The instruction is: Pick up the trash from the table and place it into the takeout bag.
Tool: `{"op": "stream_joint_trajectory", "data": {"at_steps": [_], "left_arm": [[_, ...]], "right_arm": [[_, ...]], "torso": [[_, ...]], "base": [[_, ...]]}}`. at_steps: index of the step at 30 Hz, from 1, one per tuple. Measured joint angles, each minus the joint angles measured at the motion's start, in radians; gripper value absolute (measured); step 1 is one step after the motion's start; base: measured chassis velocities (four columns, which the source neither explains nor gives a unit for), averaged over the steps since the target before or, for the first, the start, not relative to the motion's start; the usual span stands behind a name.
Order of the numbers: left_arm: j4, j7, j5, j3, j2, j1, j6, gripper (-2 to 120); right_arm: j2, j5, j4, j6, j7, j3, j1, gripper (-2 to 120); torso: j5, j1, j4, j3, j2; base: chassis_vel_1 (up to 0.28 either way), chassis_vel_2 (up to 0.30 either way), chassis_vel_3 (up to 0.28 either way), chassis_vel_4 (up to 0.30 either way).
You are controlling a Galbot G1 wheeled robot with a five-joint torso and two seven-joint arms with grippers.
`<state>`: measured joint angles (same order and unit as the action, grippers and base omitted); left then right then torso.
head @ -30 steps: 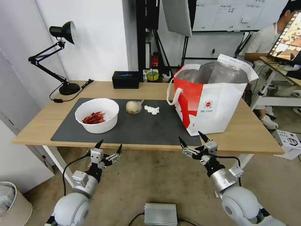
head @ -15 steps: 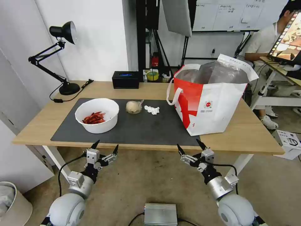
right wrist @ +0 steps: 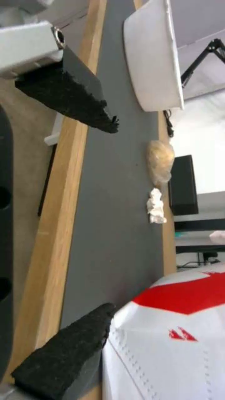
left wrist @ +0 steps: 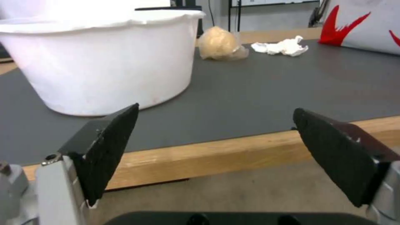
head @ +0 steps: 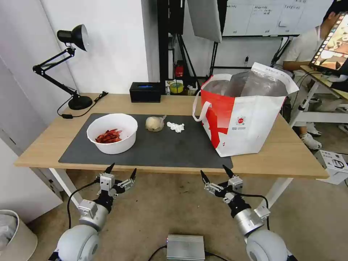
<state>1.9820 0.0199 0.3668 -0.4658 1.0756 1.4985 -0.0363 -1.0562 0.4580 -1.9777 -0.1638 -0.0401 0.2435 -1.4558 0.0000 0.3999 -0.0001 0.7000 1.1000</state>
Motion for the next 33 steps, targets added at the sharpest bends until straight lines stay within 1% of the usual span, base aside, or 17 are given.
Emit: {"op": "stream_joint_trajectory", "data": {"at_steps": [6,8,9,10,12,13,15,16,18,19,23,24,26,27,30,31,33], "left_arm": [[0.007,0.001,0.003,-0.007,-0.003,0.003,-0.001,100],[0.015,0.001,0.003,-0.008,-0.001,0.006,-0.001,100],[0.021,0.002,0.001,-0.008,0.001,0.01,0.0,100],[0.021,0.002,0.001,-0.008,0.001,0.01,0.0,100],[0.036,0.003,-0.003,-0.01,0.007,0.022,0.002,100],[0.036,0.003,-0.003,-0.01,0.007,0.022,0.002,100],[0.048,0.004,-0.01,-0.013,0.015,0.03,0.004,100],[0.048,0.004,-0.01,-0.013,0.015,0.03,0.004,100],[0.055,0.005,-0.015,-0.018,0.019,0.036,0.005,100],[0.055,0.005,-0.015,-0.018,0.019,0.036,0.005,100],[0.064,0.005,-0.017,-0.028,0.018,0.048,0.005,100],[0.064,0.005,-0.017,-0.028,0.018,0.048,0.005,100],[0.06,0.005,-0.016,-0.029,0.018,0.044,0.005,100],[0.06,0.005,-0.016,-0.029,0.018,0.044,0.005,100],[0.051,0.006,-0.015,-0.025,0.02,0.04,0.005,100],[0.051,0.006,-0.015,-0.025,0.02,0.04,0.005,100],[0.044,0.006,-0.015,-0.023,0.022,0.037,0.005,100]], "right_arm": [[-0.002,0.018,-0.007,0.051,-0.002,-0.041,0.066,100],[-0.015,0.042,0.001,0.102,-0.011,-0.08,0.146,100],[-0.02,0.062,0.001,0.143,-0.034,-0.106,0.19,100],[-0.02,0.062,0.001,0.143,-0.034,-0.106,0.19,100],[-0.023,0.088,-0.011,0.238,-0.085,-0.155,0.274,100],[-0.023,0.088,-0.011,0.238,-0.085,-0.155,0.274,100],[-0.019,0.111,-0.008,0.327,-0.137,-0.204,0.371,100],[-0.019,0.111,-0.008,0.327,-0.137,-0.204,0.371,100],[-0.018,0.134,0.014,0.389,-0.179,-0.243,0.451,100],[-0.018,0.134,0.014,0.389,-0.179,-0.243,0.451,100],[-0.035,0.196,0.1,0.478,-0.232,-0.319,0.605,100],[-0.035,0.196,0.1,0.478,-0.232,-0.319,0.605,100],[-0.057,0.234,0.162,0.532,-0.261,-0.359,0.696,100],[-0.057,0.234,0.162,0.532,-0.261,-0.359,0.696,100],[-0.098,0.255,0.25,0.594,-0.308,-0.414,0.809,100],[-0.098,0.255,0.25,0.594,-0.308,-0.414,0.809,100],[-0.133,0.265,0.326,0.622,-0.354,-0.448,0.881,100]], "torso": [[0.0,0.0,0.0,0.0,0.0],[0.0,0.0,0.0002,0.0,0.0],[0.0,0.0,0.0001,0.0,0.0],[0.0,0.0,0.0001,0.0,0.0],[0.0001,0.0,0.0002,0.0,0.0],[0.0001,0.0,0.0002,0.0,0.0],[-0.0001,0.0,0.0003,0.0,0.0],[-0.0001,0.0,0.0003,0.0,0.0],[-0.0001,0.0,0.0002,0.0,0.0],[-0.0001,0.0,0.0002,0.0,0.0],[-0.0002,0.0,0.0002,0.0,0.0],[-0.0002,0.0,0.0002,0.0,0.0],[-0.0002,0.0,0.0001,0.0,0.0],[-0.0002,0.0,0.0001,0.0,0.0],[-0.0002,0.0,0.0002,0.0,0.0],[-0.0002,0.0,0.0002,0.0,0.0],[0.0,0.0,0.0003,0.0,0.0]], "base": [[0.0,0.0,0.0,0.0],[0.0,0.0,0.0,0.0],[0.0,0.0,0.0,0.0],[0.0,0.0,0.0,0.0],[0.0,0.0,0.0,0.0],[0.0,0.0,0.0,0.0],[0.0,0.0,0.0,0.0],[0.0,0.0,0.0,0.0],[0.0,0.0,0.0,0.0],[0.0,0.0,0.0,0.0],[0.0,0.0,0.0,0.0],[0.0,0.0,0.0,0.0],[0.0,0.0,0.0,0.0],[0.0,0.0,0.0,0.0],[0.0,0.0,0.0,0.0],[0.0,0.0,0.0,0.0],[0.0,0.0,0.0,0.0]]}}
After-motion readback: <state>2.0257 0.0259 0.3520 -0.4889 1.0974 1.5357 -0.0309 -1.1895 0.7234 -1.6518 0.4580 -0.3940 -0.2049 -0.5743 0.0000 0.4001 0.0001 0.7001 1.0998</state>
